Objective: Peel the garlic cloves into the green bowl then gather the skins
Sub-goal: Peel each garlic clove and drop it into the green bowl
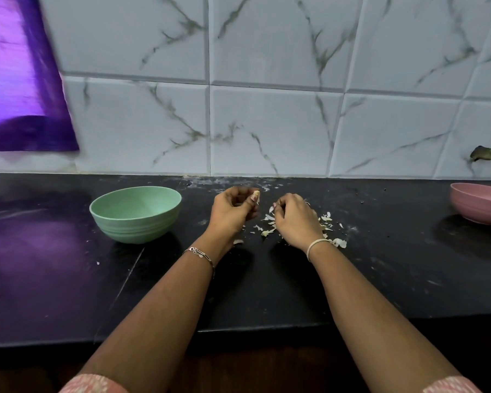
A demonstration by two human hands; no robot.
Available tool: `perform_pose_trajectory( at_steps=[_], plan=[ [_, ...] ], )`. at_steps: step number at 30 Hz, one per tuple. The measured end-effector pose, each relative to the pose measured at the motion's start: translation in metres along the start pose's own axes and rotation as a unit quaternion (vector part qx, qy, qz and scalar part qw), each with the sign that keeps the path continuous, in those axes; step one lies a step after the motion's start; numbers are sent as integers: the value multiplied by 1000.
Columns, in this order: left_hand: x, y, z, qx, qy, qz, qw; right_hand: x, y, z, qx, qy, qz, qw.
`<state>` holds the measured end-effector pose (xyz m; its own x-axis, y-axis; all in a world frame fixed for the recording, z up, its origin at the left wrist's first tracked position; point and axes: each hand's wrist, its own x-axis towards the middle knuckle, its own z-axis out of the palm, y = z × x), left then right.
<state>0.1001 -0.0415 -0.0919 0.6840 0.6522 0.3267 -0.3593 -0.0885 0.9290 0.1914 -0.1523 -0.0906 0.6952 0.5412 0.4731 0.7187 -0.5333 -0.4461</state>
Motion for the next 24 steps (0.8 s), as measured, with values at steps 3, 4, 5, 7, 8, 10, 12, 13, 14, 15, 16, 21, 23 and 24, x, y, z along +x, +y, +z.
perform_pose_trajectory(
  at_steps=[3,4,5,7,8,10,12,13,14,15,16,21,23,24],
  plan=[
    [0,2,-2,-55,4,-33,998,-1,4,-5,-12,50,14,999],
    [-1,3,-1,-67,1,-44,997,-1,5,-6,-12,61,20,998],
    [-2,3,-1,-77,-2,-54,996,-1,6,-8,-13,67,26,997],
    [-3,4,0,-87,-9,-67,994,-2,7,-11,-14,65,38,997],
    [-4,4,1,-89,-12,-70,994,-2,7,-12,-16,62,43,997],
    [-4,5,1,-93,-17,-70,993,-1,8,-12,-26,59,47,997],
    [-5,5,1,-97,-18,-68,993,-2,7,-12,-32,55,56,996],
    [-5,6,1,-98,-17,-68,993,-2,6,-12,-29,54,61,996],
    [-5,6,1,-97,-16,-70,993,-2,6,-13,-21,53,62,996],
    [-5,6,1,-96,-15,-71,993,-2,7,-12,-10,53,58,997],
    [-5,6,1,-93,-16,-72,993,-1,8,-11,3,51,47,998],
    [-5,6,2,-64,-9,-57,996,1,6,-5,61,40,-39,997],
    [-6,7,2,-45,-8,-41,998,2,2,-3,127,36,-44,990],
    [-5,7,2,-31,-9,-31,999,3,0,-2,165,32,-41,985]
  ],
)
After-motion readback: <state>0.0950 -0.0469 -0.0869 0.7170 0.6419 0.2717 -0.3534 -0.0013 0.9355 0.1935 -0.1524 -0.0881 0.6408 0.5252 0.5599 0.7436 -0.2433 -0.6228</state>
